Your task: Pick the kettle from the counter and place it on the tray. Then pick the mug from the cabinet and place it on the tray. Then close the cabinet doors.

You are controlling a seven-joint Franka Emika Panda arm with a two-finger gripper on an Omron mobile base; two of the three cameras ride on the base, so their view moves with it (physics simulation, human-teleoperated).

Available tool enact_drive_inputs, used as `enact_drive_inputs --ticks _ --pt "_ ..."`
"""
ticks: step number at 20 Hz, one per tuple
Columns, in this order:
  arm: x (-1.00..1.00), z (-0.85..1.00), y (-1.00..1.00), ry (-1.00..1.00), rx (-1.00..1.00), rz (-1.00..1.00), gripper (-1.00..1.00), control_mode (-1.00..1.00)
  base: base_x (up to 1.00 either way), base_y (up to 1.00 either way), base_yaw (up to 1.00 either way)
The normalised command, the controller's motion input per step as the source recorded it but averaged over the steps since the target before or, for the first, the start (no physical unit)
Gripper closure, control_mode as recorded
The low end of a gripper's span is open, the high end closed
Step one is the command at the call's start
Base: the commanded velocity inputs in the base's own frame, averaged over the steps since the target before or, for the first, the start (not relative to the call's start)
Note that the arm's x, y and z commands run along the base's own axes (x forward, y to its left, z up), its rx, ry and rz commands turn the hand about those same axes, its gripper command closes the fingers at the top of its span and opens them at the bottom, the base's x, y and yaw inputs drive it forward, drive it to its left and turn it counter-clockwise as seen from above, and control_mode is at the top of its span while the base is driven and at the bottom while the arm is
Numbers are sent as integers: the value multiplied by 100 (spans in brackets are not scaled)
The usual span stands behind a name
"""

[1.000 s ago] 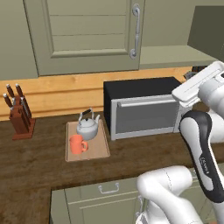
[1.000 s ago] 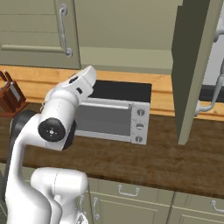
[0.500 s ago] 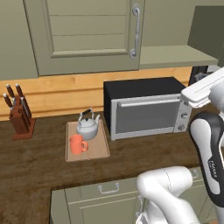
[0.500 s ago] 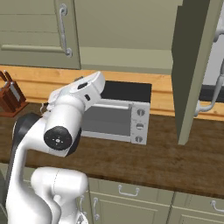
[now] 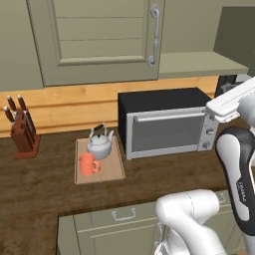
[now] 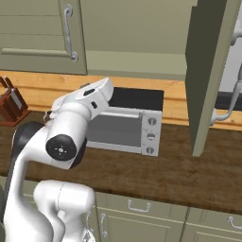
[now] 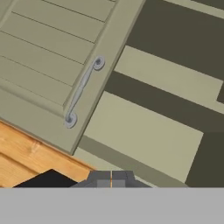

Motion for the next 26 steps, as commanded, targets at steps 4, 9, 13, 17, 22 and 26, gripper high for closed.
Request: enact_drive_inputs --ticks 4,9,13,17,22,26 --pt "-46 0 -11 0 5 0 100 -100 0 0 0" --pt "-58 0 -17 10 3 0 100 -100 0 0 0" --pt "-54 0 -16 12 7 0 100 -100 0 0 0" --pt "-46 7 -14 26 9 0 100 -100 0 0 0" --pt "-23 1 -39 15 21 0 100 -100 0 0 0" --pt "-15 0 -27 0 25 2 100 -100 0 0 0"
